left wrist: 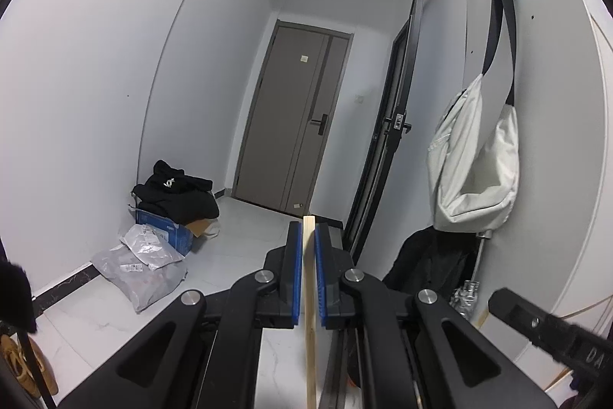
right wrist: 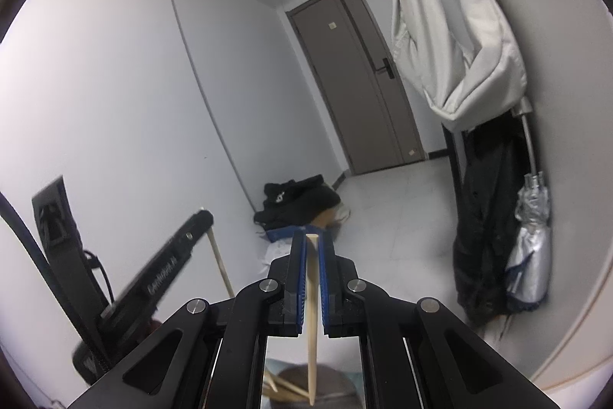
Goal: Organize utensils
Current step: 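Carry both held chopsticks up over the white holder, then lower the chopsticks into the white holder and open both grippers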
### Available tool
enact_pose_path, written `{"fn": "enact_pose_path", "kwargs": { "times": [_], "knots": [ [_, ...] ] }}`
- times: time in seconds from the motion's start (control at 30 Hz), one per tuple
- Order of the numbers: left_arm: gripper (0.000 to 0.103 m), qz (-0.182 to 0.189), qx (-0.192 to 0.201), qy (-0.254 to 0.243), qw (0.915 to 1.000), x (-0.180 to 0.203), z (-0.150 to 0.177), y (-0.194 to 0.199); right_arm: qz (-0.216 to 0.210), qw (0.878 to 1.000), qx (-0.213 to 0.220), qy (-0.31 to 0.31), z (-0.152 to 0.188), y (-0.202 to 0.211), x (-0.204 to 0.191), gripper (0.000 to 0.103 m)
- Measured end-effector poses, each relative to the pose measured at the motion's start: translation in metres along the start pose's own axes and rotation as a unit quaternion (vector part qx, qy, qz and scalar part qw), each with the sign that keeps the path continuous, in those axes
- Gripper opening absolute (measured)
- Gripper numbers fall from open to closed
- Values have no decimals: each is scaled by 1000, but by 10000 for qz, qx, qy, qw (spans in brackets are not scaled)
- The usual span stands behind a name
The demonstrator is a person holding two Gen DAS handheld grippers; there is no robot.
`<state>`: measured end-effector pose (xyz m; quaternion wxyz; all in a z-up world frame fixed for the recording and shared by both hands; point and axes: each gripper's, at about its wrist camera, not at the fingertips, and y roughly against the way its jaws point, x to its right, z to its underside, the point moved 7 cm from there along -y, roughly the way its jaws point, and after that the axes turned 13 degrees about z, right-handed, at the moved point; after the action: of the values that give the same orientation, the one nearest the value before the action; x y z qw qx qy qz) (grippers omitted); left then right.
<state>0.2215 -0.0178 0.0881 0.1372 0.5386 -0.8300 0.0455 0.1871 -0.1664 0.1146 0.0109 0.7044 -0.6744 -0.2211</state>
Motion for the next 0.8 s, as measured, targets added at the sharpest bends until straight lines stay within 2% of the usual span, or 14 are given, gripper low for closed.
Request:
{"fn": "enact_pose_path", "kwargs": {
  "times": [0.3,0.63,0.8],
  "knots": [
    [3,70,-237,2,9997,-7,29,-20,-85,9999,-87,0,15,-39,11,6],
    [3,-25,-424,-192,9989,-3,50,-15,-121,9985,-248,464,44,-47,8,6],
    [3,114,-511,-269,9983,0,48,-10,-133,9979,-317,549,53,-45,6,6]
  ]
}}
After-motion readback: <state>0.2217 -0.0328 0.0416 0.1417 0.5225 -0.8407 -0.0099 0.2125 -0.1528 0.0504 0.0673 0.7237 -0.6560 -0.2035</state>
